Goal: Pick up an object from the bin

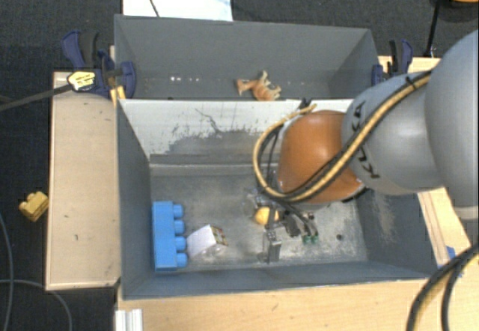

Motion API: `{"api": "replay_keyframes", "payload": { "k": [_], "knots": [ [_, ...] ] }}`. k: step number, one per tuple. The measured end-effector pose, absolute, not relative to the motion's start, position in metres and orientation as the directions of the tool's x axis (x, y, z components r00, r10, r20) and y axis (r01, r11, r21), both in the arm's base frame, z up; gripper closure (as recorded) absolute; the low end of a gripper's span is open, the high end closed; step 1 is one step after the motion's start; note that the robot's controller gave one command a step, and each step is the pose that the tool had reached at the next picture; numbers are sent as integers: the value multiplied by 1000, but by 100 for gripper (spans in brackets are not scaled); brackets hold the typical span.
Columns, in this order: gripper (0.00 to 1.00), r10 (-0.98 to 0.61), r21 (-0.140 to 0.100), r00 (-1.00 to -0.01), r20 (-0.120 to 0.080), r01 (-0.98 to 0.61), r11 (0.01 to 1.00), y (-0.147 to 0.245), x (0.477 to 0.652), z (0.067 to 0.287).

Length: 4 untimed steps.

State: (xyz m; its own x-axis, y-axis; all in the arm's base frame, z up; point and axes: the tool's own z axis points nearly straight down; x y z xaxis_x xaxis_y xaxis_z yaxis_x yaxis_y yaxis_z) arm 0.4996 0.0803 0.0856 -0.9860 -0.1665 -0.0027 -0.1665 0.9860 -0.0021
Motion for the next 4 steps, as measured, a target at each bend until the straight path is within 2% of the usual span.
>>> {"api": "replay_keyframes", "payload": {
  "k": [1, 2, 3, 4],
  "knots": [
    [0, -197, 5, -980, -3, -197, 980, 60, 513, 77],
    [0, -259, -3, -966, -1, -259, 966, 30, 553, 79],
    [100, -338, 1, -941, -2, -338, 941, 5, 556, 78],
    [100, -335, 1, -942, -2, -335, 942, 5, 556, 78]
  ]
}}
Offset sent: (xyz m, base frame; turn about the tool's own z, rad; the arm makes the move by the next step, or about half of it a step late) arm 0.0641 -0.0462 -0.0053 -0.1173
